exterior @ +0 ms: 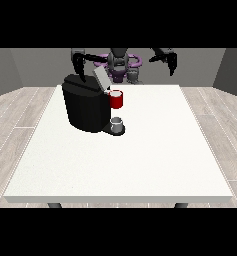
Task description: Insert the coffee pod into the coffee machine and close the lid
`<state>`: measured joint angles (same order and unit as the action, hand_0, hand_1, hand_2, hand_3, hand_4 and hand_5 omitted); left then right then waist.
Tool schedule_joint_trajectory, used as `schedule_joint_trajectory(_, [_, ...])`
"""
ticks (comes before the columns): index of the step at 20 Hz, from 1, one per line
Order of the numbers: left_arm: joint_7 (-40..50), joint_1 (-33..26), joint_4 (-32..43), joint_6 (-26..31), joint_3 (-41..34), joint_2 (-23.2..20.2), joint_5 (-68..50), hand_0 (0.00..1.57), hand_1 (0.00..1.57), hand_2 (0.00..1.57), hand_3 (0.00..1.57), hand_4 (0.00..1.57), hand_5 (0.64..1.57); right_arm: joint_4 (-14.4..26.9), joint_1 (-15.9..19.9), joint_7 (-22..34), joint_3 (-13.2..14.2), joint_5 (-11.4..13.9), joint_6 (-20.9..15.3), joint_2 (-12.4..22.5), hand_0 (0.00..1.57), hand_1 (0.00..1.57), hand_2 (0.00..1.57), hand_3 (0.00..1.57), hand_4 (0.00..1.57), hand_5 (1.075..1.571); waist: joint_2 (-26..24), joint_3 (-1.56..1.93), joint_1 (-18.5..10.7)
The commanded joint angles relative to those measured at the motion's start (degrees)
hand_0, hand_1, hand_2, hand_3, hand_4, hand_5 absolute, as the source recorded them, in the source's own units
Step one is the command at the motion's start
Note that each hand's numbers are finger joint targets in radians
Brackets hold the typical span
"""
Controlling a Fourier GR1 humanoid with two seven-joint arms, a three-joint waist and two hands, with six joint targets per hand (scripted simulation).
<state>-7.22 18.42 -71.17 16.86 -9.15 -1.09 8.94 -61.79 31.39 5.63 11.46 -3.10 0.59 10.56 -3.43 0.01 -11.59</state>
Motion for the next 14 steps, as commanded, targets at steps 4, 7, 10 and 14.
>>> schedule_joint_trajectory(4, [3.3, -3.3, -7.4, -1.7, 0.2, -1.3, -1.4, 0.00, 0.00, 0.00, 0.00, 0.38, 1.571, 2.2, -0.2, -4.8, -3.7, 1.9, 0.2, -2.9, 0.00, 0.00, 0.00, 0.00, 0.00, 1.571, 1.9, 0.01, 1.7])
schedule_joint_trajectory(7, [0.8, -6.4, -9.1, -2.9, 1.5, 0.0, -1.3, 0.00, 0.00, 0.00, 0.00, 0.34, 1.571, 3.3, 4.3, -2.0, -2.9, 1.3, 2.0, 0.0, 0.00, 0.00, 0.00, 0.00, 0.00, 1.571, 3.3, 0.00, 1.7])
schedule_joint_trajectory(10, [-1.3, -1.7, -5.7, -0.6, -3.5, -6.0, -4.0, 0.00, 0.00, 0.00, 0.00, 0.33, 1.571, 2.4, 8.4, -2.0, -3.2, 0.7, 2.3, -0.6, 0.00, 0.00, 0.00, 0.00, 0.07, 1.571, 7.1, -0.01, 3.6])
schedule_joint_trajectory(14, [1.2, -5.7, -9.4, -4.6, 1.8, -2.0, -0.1, 0.00, 0.00, 0.00, 0.00, 0.35, 1.571, 4.9, 9.5, -1.8, -3.7, 2.1, 0.8, -1.0, 0.00, 0.00, 0.00, 0.00, 0.13, 1.571, 5.9, 0.00, 2.6])
